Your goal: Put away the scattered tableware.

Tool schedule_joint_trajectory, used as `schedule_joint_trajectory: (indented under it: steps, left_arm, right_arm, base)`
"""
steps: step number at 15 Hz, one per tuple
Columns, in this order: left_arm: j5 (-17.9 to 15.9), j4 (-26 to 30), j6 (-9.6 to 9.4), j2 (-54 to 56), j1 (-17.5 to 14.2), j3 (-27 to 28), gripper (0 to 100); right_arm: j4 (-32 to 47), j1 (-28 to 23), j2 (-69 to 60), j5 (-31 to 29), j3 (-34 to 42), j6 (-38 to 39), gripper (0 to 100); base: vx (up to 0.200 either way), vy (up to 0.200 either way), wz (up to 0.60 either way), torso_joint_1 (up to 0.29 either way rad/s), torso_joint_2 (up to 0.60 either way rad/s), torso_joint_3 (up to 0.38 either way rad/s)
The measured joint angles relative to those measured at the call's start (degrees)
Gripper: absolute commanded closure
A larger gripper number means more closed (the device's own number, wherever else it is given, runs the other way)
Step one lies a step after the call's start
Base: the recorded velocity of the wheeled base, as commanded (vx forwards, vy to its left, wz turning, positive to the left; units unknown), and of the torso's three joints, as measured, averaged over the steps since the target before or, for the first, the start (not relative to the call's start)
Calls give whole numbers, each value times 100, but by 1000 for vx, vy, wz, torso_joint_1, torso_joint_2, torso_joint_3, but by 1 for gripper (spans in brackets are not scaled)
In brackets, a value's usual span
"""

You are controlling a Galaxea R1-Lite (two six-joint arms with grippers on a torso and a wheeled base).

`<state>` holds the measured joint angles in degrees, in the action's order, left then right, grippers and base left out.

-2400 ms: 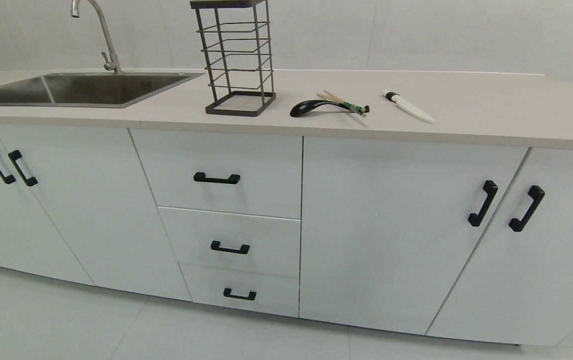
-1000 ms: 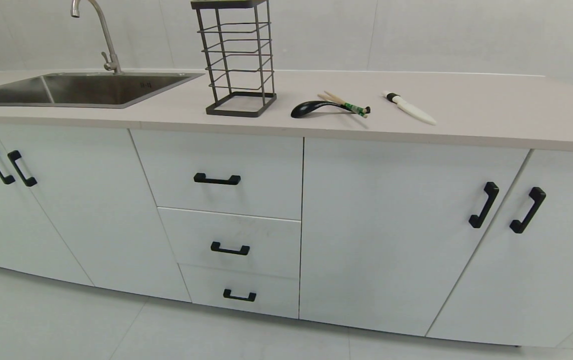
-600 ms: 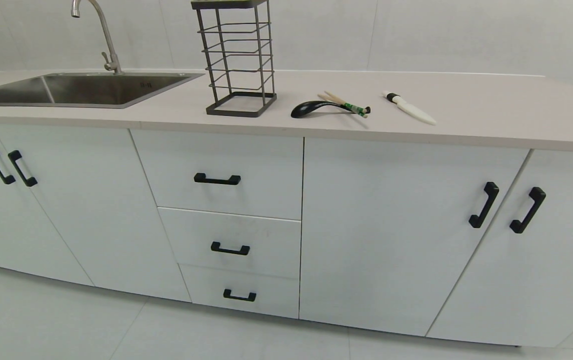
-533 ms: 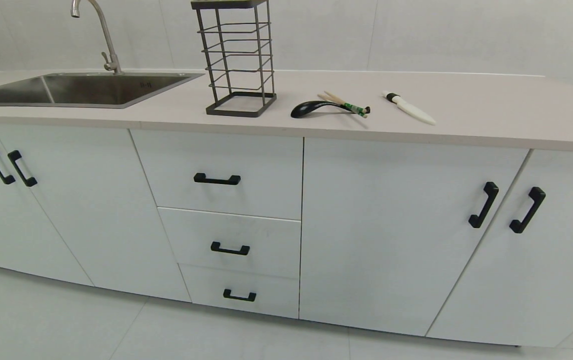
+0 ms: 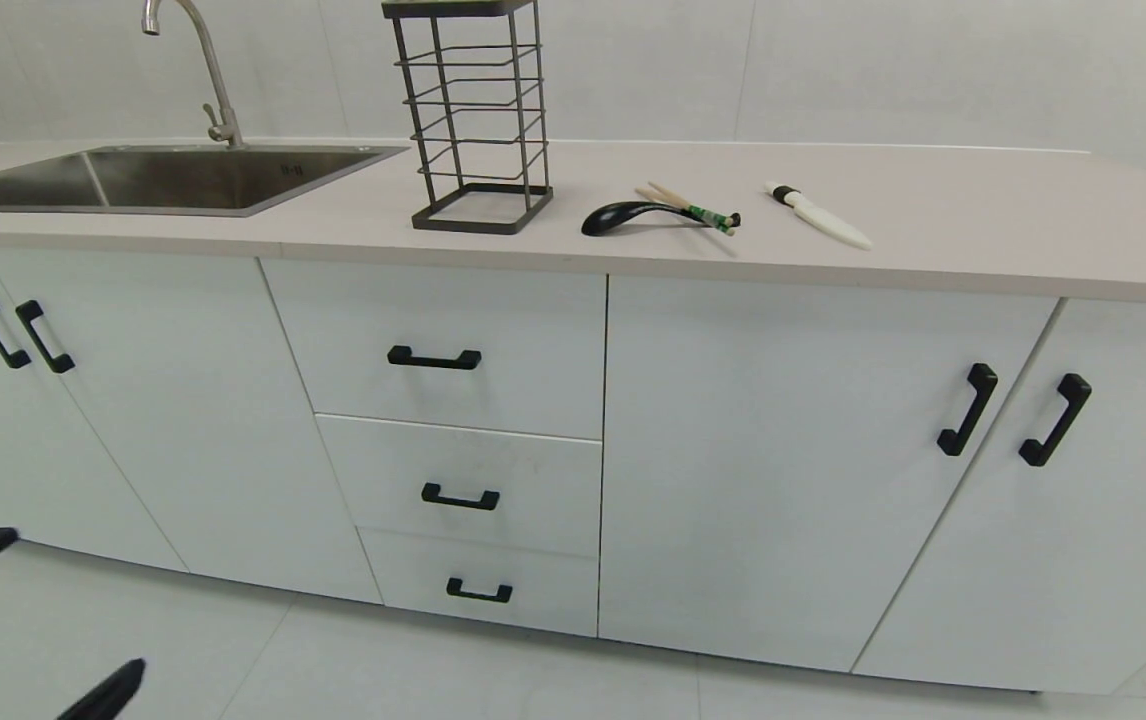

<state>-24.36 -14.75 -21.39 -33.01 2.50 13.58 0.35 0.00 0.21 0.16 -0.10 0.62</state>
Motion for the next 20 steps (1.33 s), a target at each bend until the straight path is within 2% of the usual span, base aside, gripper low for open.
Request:
schedule_joint_trajectory:
  steps: [2, 4, 7, 8, 9, 11, 13, 16, 20]
  left_arm:
    - [-178, -174, -1015, -1059, 380, -11, 0]
    - [-290, -334, -1831, -1976, 642, -22, 0]
    - [-284, -411, -2848, -3032, 900, -13, 0]
    - [-132, -416, -3200, -3338, 948, -9, 0]
    - [126, -418, -3430, -3611, 968, 15, 0]
    - [655, -451, -3617, -4022, 985, 141, 0]
    - [1180, -468, -3650, -4362, 987, 424, 0]
    - [1380, -566, -3663, -5014, 1156, 742, 0]
    - [1598, -1053, -3624, -6111, 1718, 1158, 0]
  right_arm:
    - [-2, 0, 0, 2, 0, 0, 100]
    - [0, 0, 0, 2, 0, -2, 100]
    - [-2, 0, 0, 0, 0, 0, 100]
    - [0, 0, 0, 0, 0, 0, 100]
    - [0, 0, 0, 0, 0, -2, 100]
    - [-2, 0, 0, 0, 0, -2, 100]
    - [-2, 0, 0, 5, 0, -2, 100]
    - [-2, 0, 0, 0, 0, 0, 100]
    - [0, 0, 0, 0, 0, -2, 100]
  base:
    - [0, 0, 0, 0, 0, 0]
    - [0, 0, 0, 0, 0, 0]
    - [0, 0, 0, 0, 0, 0]
    - [0, 0, 0, 0, 0, 0]
    - [0, 0, 0, 0, 0, 0]
    - [0, 0, 0, 0, 0, 0]
    - [0, 0, 0, 0, 0, 0]
    - [0, 0, 0, 0, 0, 0]
    - [0, 0, 0, 0, 0, 0]
